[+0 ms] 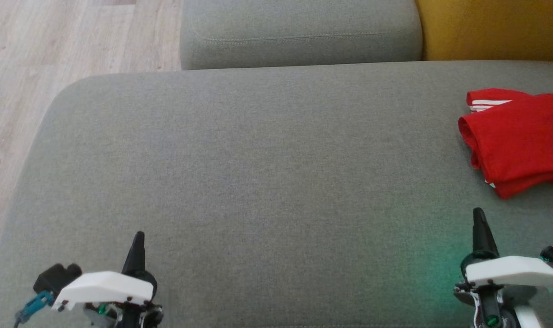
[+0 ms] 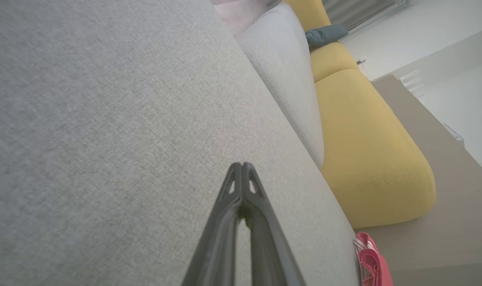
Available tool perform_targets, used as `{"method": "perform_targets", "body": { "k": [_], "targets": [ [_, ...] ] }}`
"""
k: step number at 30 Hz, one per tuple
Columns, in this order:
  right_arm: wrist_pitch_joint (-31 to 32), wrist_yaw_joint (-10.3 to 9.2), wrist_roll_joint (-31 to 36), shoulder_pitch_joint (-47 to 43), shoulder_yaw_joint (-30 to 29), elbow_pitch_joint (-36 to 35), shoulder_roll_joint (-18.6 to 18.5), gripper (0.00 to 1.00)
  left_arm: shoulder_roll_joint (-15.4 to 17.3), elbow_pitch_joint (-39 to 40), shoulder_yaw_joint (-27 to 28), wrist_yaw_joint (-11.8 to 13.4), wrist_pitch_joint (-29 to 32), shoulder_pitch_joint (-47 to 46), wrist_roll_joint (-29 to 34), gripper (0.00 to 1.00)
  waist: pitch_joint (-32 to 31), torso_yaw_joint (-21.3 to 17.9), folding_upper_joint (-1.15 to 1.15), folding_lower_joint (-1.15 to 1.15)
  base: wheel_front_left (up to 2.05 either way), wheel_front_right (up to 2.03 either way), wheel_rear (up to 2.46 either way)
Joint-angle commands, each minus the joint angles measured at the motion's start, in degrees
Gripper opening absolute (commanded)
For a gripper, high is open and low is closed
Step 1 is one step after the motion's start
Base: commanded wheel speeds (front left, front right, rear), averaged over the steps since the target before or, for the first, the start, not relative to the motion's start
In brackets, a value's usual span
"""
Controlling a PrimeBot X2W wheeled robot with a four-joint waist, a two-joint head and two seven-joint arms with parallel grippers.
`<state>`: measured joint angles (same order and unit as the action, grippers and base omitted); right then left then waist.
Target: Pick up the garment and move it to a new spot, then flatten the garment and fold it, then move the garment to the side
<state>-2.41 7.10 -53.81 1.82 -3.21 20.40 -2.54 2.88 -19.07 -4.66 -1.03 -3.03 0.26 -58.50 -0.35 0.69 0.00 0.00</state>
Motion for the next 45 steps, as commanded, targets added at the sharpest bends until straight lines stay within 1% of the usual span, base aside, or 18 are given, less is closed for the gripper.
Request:
{"method": "perform_targets", "body": {
  "k": [1,45],
  "targets": [
    [0.51,0.22,-1.85,3.12,0.25,-2.38,-0.21,0.0,0.12,2.14,1.92,-0.48,0.3,-3.48,-1.52,0.0,0.01,-0.01,0.0,0.0,0.0,0.0,0.0],
    [7.19,0.35,-30.92,4.12,-2.59,-5.56,-0.31,0.0,0.09,4.42,9.25,-5.24,7.6,-5.85,-27.16,0.0,0.42,-0.55,0.0,0.0,0.0,0.0,0.0]
  ]
}}
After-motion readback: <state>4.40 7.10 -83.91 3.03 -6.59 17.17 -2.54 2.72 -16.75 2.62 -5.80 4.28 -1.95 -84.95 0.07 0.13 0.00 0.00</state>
